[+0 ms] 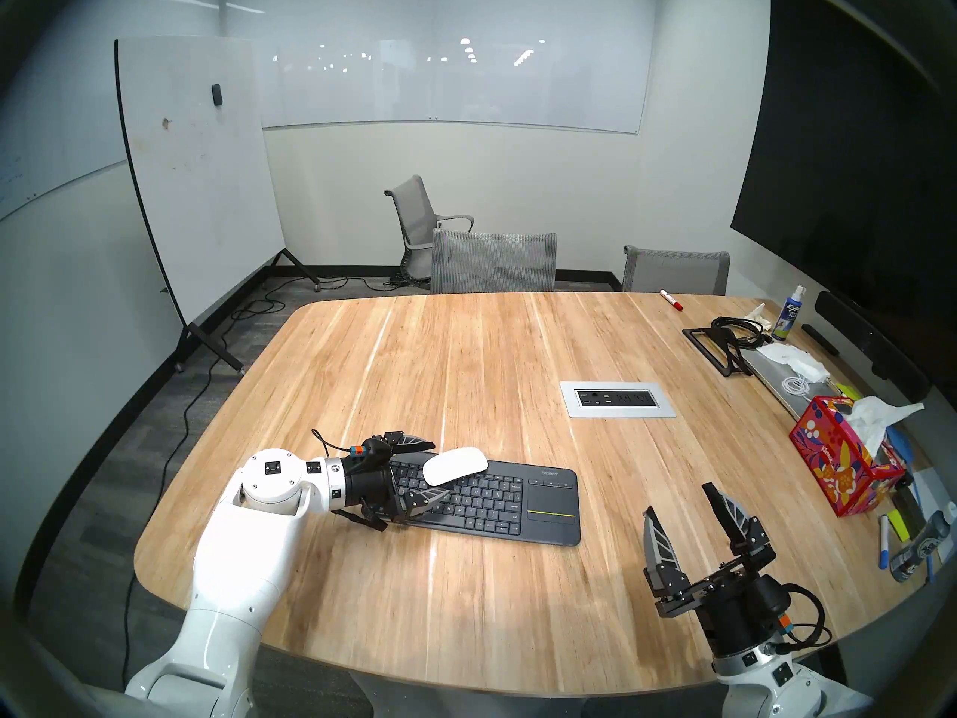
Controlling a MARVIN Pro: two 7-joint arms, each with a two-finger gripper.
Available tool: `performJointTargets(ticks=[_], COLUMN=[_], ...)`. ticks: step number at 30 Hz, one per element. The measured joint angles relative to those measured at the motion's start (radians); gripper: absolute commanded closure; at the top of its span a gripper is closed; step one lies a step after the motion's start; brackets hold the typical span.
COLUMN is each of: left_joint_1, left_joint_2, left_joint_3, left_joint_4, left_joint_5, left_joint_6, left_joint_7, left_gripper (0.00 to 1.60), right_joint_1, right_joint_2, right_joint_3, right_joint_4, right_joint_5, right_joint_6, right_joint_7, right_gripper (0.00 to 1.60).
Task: Put the mouse beside the keyboard
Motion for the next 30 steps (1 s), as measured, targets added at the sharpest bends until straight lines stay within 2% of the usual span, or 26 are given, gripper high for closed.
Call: performJointTargets(ticks=[9, 20, 21, 23, 30], left_joint_1=[-0.038, -0.076, -0.081, -0.089, -0.115], left_joint_2=[-0.011, -0.018, -0.019, -0.019, -0.023], left_joint_3=[0.027, 0.046, 0.048, 0.051, 0.063], left_joint_4=[0.066, 0.117, 0.123, 0.132, 0.158], left_joint_5=[0.017, 0.03, 0.031, 0.033, 0.043], left_joint_6=[0.034, 0.031, 0.028, 0.022, 0.002], left_joint_7=[0.02, 0.042, 0.043, 0.044, 0.045], left_gripper=[0.0, 0.0, 0.33, 1.6, 1.6], right_joint_1=[0.0, 0.0, 0.0, 0.0, 0.0], right_joint_2=[0.0, 0.0, 0.0, 0.0, 0.0], right_joint_3=[0.0, 0.0, 0.0, 0.0, 0.0], right_joint_4=[0.0, 0.0, 0.0, 0.0, 0.0], right_joint_5=[0.0, 0.0, 0.0, 0.0, 0.0], right_joint_6=[0.0, 0.0, 0.0, 0.0, 0.0], right_joint_7=[0.0, 0.0, 0.0, 0.0, 0.0], right_gripper=[0.0, 0.0, 0.0, 0.0, 0.0])
